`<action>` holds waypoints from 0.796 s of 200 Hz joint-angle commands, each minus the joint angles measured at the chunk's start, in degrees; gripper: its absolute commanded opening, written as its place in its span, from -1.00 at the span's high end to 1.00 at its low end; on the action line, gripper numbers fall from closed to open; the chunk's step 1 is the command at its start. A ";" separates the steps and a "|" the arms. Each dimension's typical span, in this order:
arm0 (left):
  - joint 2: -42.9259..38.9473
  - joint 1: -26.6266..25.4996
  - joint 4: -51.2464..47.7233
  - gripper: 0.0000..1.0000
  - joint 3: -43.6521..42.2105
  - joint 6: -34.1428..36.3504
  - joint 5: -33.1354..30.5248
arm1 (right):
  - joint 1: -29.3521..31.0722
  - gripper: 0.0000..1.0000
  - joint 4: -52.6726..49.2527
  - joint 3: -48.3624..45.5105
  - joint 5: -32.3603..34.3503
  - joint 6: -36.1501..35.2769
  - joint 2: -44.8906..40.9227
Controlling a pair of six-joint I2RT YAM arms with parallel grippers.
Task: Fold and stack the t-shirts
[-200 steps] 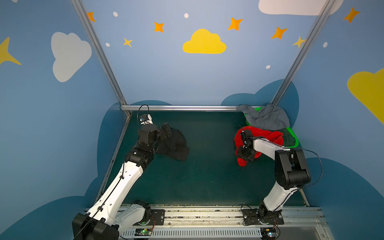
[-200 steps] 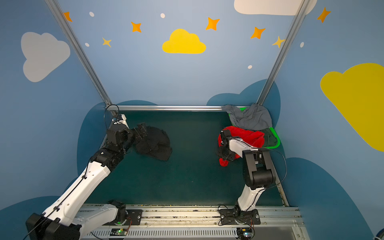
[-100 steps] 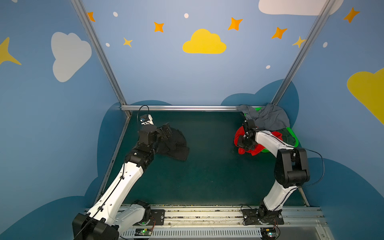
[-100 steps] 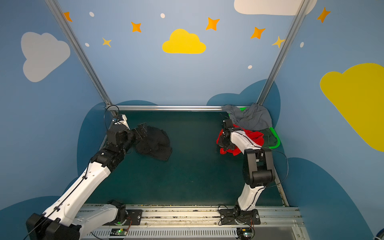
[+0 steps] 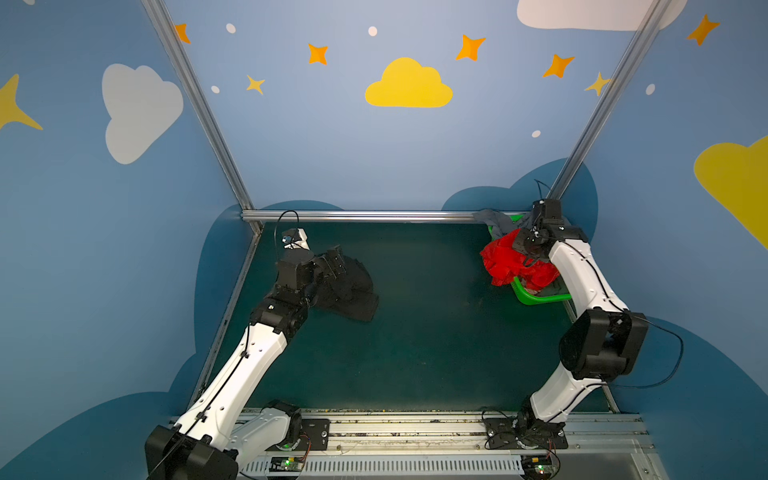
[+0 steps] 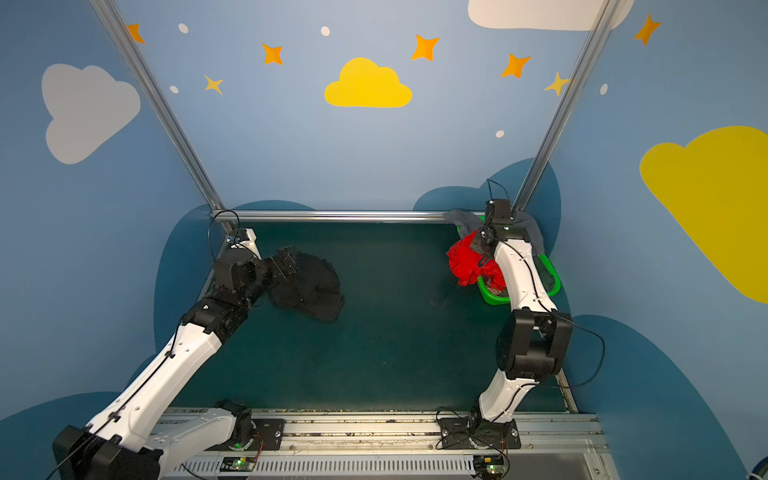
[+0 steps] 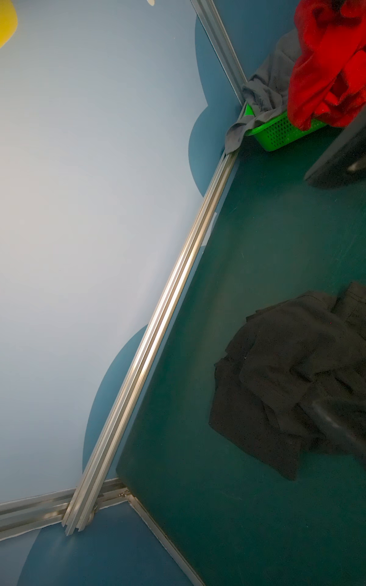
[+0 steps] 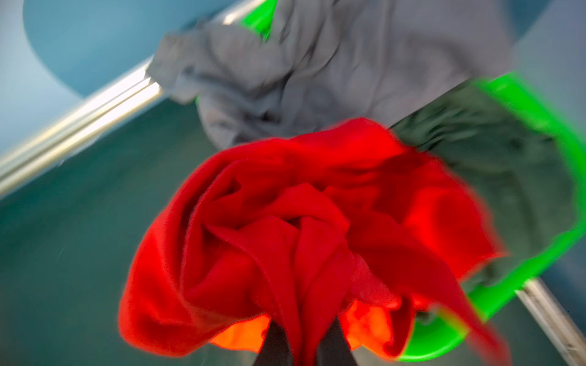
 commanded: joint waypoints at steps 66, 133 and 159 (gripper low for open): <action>0.62 0.03 -0.18 -1.00 0.65 1.11 1.70 | -7.90 1.00 -5.67 7.25 10.78 3.24 7.78; 1.57 -0.10 -2.65 -1.00 1.60 0.68 2.61 | -3.42 -0.95 -1.97 3.38 4.49 -2.88 3.70; 2.58 -0.12 -3.80 -1.00 1.40 -1.29 2.08 | 1.12 -0.95 -2.82 1.54 3.83 -3.20 -0.75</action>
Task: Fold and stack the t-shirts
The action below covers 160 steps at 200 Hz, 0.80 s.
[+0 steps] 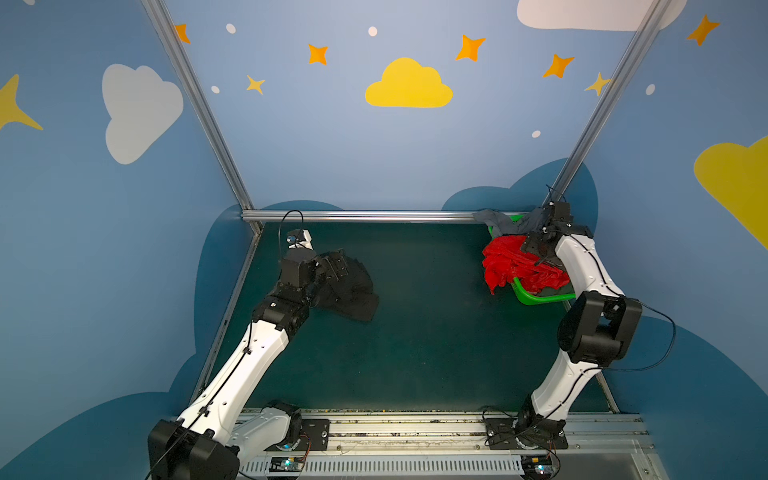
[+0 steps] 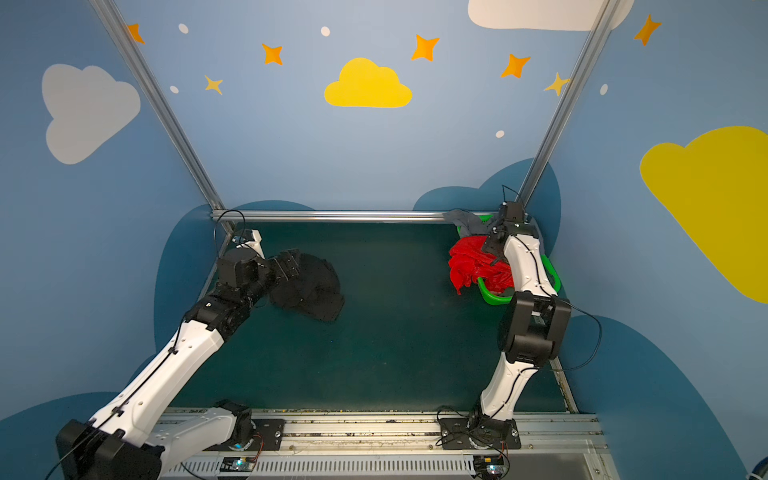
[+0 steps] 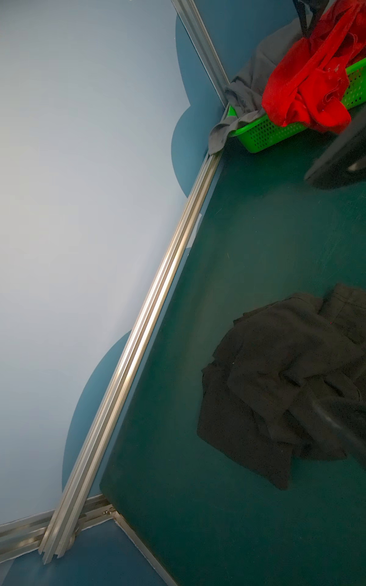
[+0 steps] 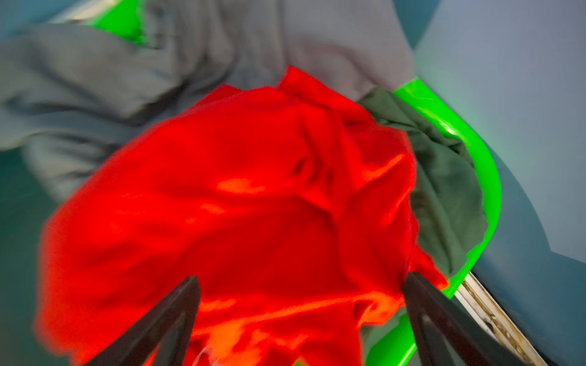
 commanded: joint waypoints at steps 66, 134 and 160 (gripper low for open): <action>3.16 -0.31 -1.84 -1.00 -4.17 -6.63 2.41 | 11.58 -0.95 3.04 -17.43 -18.06 0.87 -21.98; 14.53 0.13 -0.80 -1.00 -4.38 -9.60 4.29 | 19.32 -0.95 8.97 -33.96 -28.16 5.15 -34.92; 18.44 0.17 -0.64 -1.00 -2.74 -9.51 7.24 | 21.14 -0.95 9.31 -36.03 -29.01 5.79 -36.19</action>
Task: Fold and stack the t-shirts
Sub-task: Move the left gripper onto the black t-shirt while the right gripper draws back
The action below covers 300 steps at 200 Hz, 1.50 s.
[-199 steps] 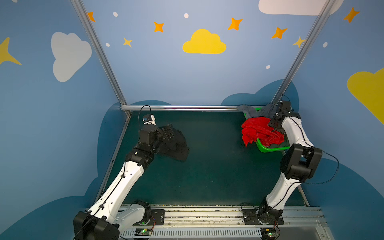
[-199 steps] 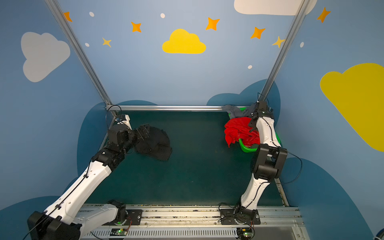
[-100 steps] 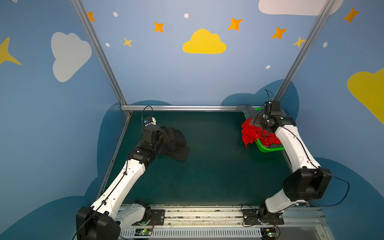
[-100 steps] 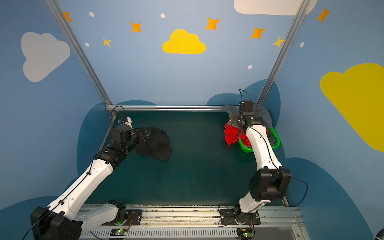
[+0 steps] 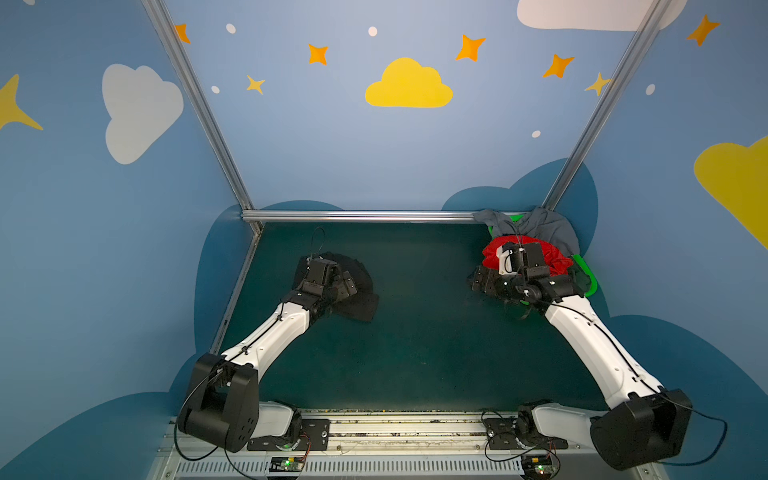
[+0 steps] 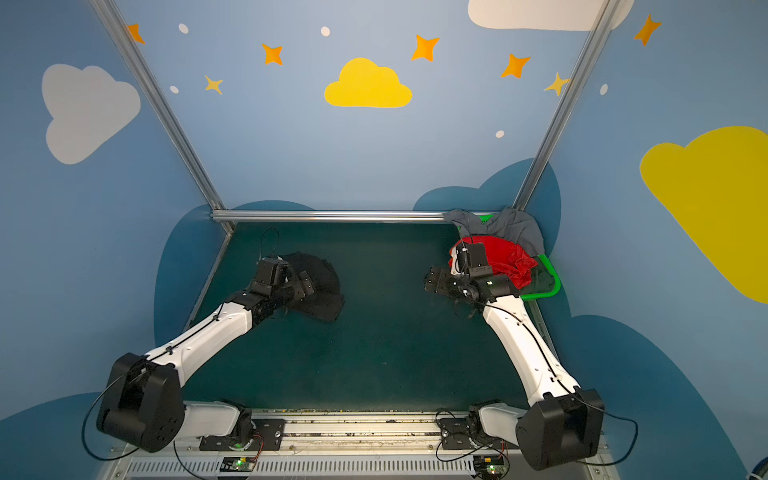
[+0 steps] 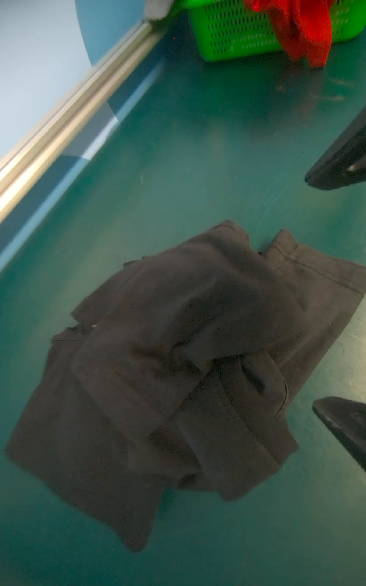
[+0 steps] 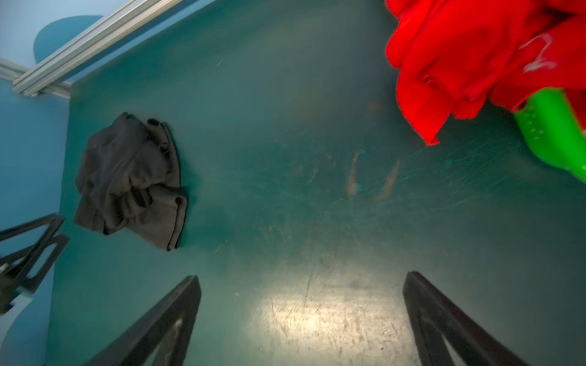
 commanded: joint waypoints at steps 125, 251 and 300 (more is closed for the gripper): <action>17.48 -6.05 7.86 -0.29 7.54 -4.44 12.19 | 2.42 -0.95 8.09 -9.72 -3.74 4.74 -1.49; 20.65 -9.70 1.13 -0.14 12.92 -5.22 4.18 | 2.34 -0.95 9.32 -14.02 -3.31 6.15 -1.53; 16.51 -9.65 -4.20 -0.31 10.00 -3.42 -8.44 | 2.37 -0.95 9.07 -13.44 -3.91 6.00 -0.70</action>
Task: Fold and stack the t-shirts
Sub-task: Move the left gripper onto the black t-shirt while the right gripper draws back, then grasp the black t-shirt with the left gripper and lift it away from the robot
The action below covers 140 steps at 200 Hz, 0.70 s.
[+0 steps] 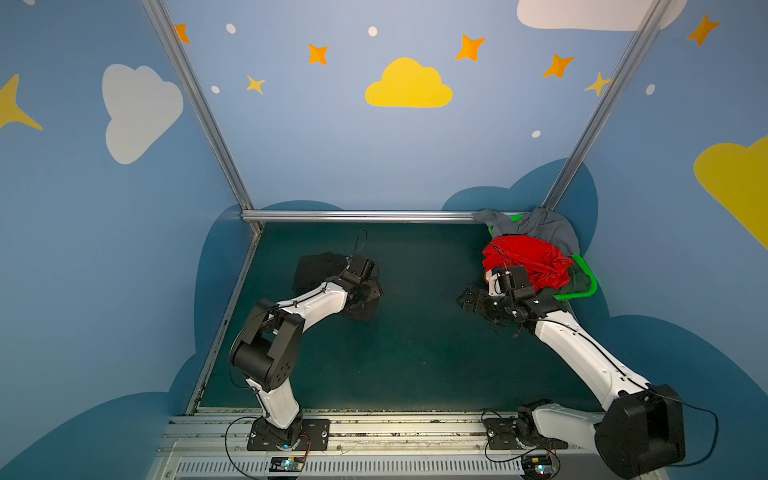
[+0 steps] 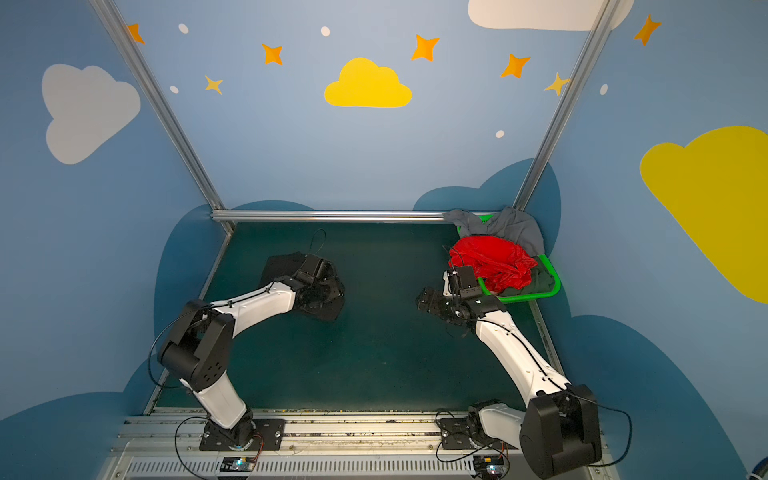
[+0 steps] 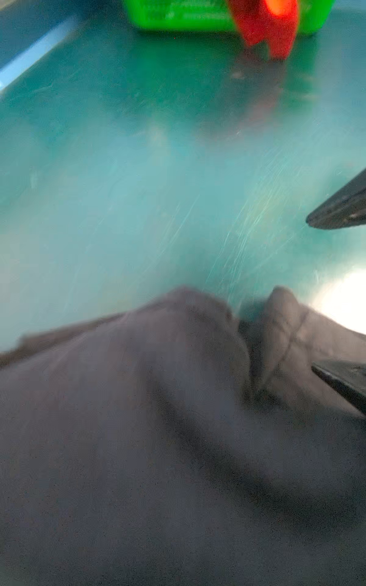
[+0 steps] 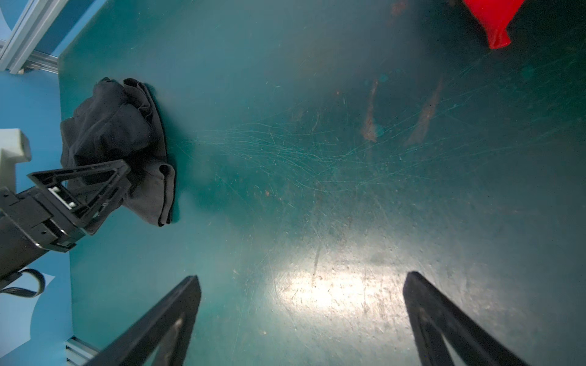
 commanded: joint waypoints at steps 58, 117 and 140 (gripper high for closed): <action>-3.31 5.63 -5.59 -0.40 -3.37 2.55 -10.49 | 0.37 -0.95 -0.60 1.63 -1.17 0.03 1.62; 4.85 6.35 -5.73 -0.44 1.97 4.39 -5.33 | 0.37 -0.95 -0.57 1.99 -1.00 1.40 2.08; 6.83 6.16 -7.49 -0.34 3.77 5.28 -4.46 | 0.37 -0.95 -0.82 1.99 -0.90 2.52 2.32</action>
